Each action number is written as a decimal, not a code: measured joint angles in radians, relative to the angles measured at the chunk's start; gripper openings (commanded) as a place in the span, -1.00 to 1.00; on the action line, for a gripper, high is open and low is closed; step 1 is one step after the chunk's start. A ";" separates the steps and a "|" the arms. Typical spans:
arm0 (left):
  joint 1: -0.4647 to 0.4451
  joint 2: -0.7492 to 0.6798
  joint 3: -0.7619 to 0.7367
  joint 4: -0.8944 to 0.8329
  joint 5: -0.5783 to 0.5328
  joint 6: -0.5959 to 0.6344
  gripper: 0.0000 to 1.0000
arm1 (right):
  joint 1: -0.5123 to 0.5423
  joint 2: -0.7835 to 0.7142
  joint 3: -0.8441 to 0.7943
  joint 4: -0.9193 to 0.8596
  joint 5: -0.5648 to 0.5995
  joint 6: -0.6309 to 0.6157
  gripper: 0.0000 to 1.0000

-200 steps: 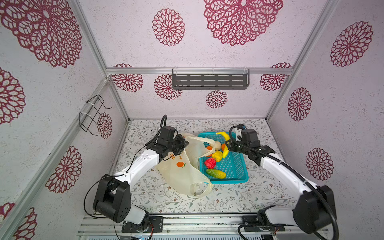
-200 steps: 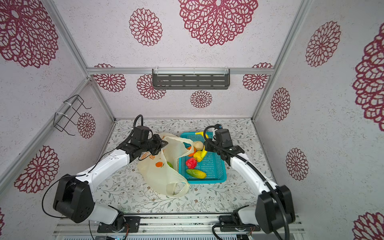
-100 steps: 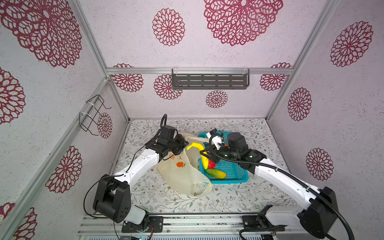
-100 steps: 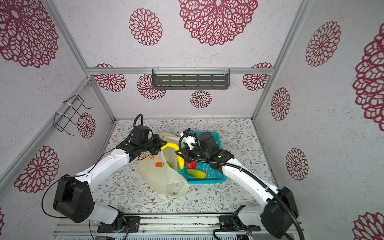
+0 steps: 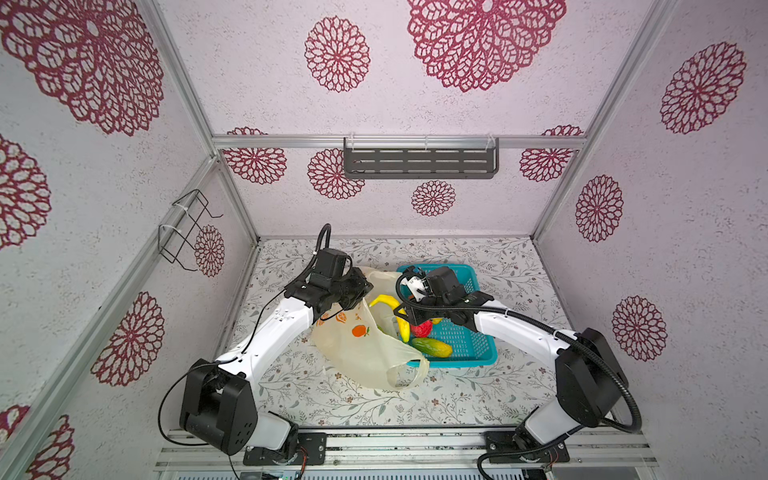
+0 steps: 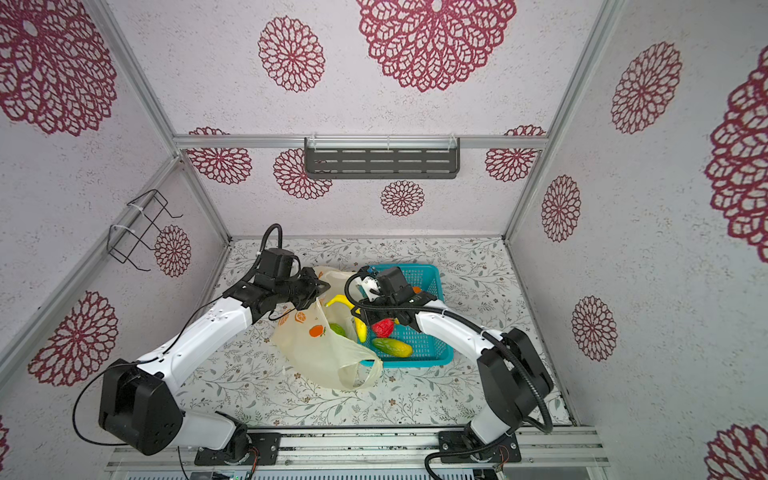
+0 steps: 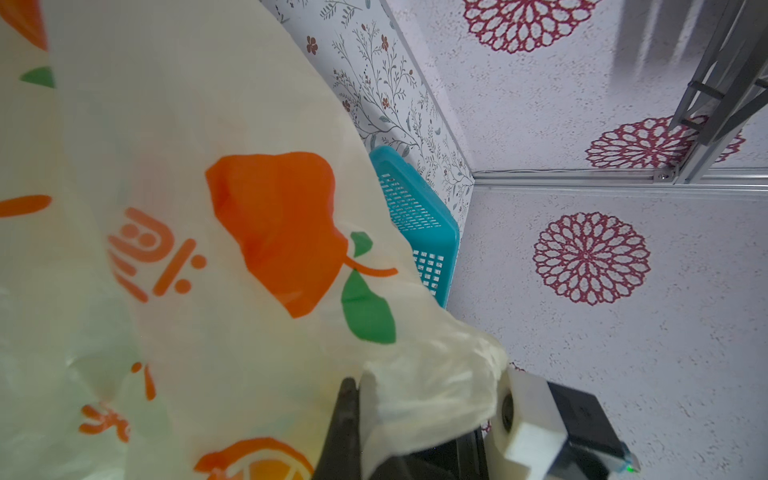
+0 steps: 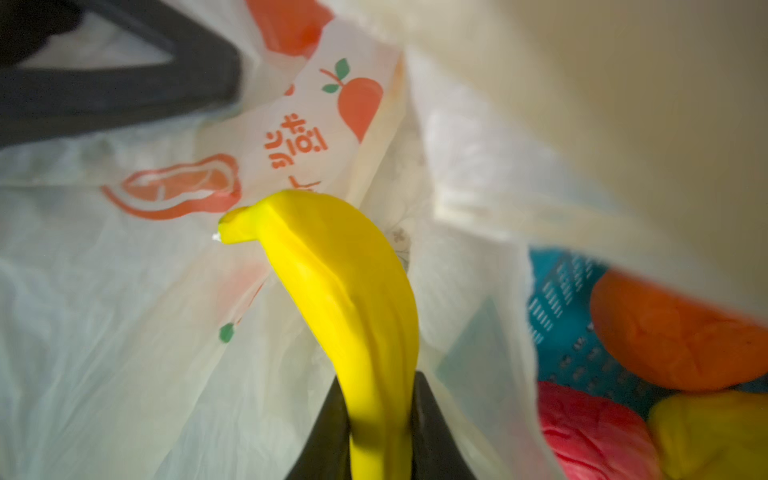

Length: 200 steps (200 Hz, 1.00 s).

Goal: Place the fruits into the plastic bag
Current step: 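Carry the banana into the bag opening and release it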

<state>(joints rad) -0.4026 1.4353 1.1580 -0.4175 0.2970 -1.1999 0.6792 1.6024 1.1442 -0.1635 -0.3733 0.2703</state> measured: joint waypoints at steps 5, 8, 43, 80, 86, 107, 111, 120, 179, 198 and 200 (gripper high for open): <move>0.000 -0.003 0.000 -0.004 0.000 0.002 -1.00 | 0.000 0.007 0.008 -0.001 0.004 0.004 -0.57; 0.000 -0.006 0.000 -0.006 0.000 0.003 -1.00 | 0.001 0.011 0.013 -0.002 0.005 0.008 -0.57; 0.000 -0.017 0.000 -0.008 0.004 0.004 -1.00 | 0.030 0.055 0.092 -0.021 0.012 0.005 -0.52; 0.000 -0.013 0.000 0.001 0.010 0.003 -1.00 | 0.087 0.108 0.155 -0.023 -0.004 -0.014 -0.52; 0.000 -0.011 0.000 0.004 0.011 0.002 -1.00 | 0.092 0.123 0.164 -0.022 -0.010 -0.015 -0.51; 0.000 -0.003 0.000 0.014 0.014 0.000 -1.00 | 0.101 0.190 0.201 -0.026 -0.027 -0.016 -0.50; 0.000 -0.002 0.000 0.015 0.014 -0.001 -1.00 | 0.101 0.202 0.209 -0.028 -0.027 -0.015 -0.48; 0.000 0.003 0.000 0.015 0.015 -0.002 -1.00 | 0.101 0.235 0.229 -0.030 -0.034 -0.015 -0.38; 0.004 0.014 -0.002 0.031 0.029 -0.015 -1.00 | 0.101 0.231 0.188 0.054 -0.124 -0.017 0.50; 0.004 0.014 -0.002 0.040 0.031 -0.017 -1.00 | 0.099 0.163 0.130 0.071 -0.124 -0.020 0.52; 0.004 0.014 -0.002 0.041 0.031 -0.017 -1.00 | 0.098 0.156 0.126 0.071 -0.124 -0.020 0.53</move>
<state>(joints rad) -0.3985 1.4494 1.1557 -0.3767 0.3283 -1.2171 0.7776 1.7588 1.2701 -0.0921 -0.4973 0.2504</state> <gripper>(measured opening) 0.043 0.757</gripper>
